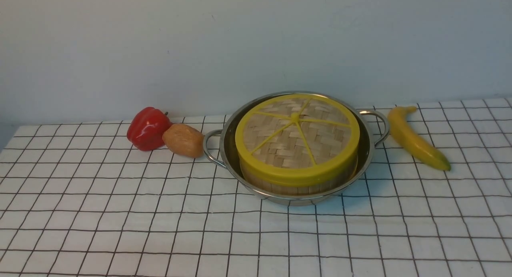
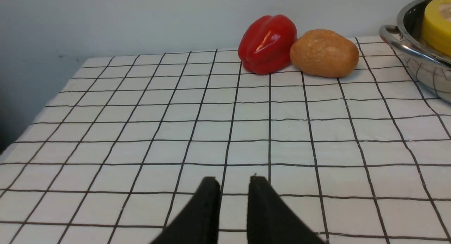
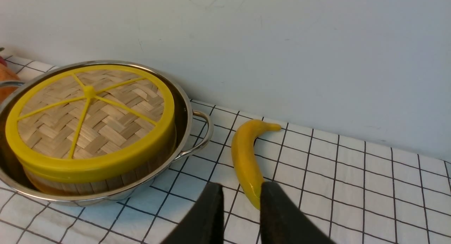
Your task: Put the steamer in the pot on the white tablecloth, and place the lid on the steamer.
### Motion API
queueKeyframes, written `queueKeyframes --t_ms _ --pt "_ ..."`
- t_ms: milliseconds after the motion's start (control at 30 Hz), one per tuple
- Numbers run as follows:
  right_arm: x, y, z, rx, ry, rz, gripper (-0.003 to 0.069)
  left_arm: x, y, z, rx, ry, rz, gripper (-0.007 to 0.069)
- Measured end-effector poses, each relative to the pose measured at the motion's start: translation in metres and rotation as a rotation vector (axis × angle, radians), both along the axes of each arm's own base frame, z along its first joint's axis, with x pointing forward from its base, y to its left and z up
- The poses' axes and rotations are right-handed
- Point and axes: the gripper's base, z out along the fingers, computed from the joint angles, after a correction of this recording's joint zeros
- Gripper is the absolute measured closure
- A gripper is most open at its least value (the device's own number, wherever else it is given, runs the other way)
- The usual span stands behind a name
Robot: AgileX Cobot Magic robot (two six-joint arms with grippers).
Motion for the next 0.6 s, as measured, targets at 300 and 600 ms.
queueKeyframes --t_ms 300,600 --pt "0.0 0.0 0.0 0.014 0.003 -0.006 0.0455 0.0 0.0 0.0 0.0 0.0 0.0 0.0475" --pt "-0.029 -0.004 -0.016 -0.05 -0.107 -0.03 0.0433 0.0 0.0 0.0 0.0 0.0 0.0 0.0455"
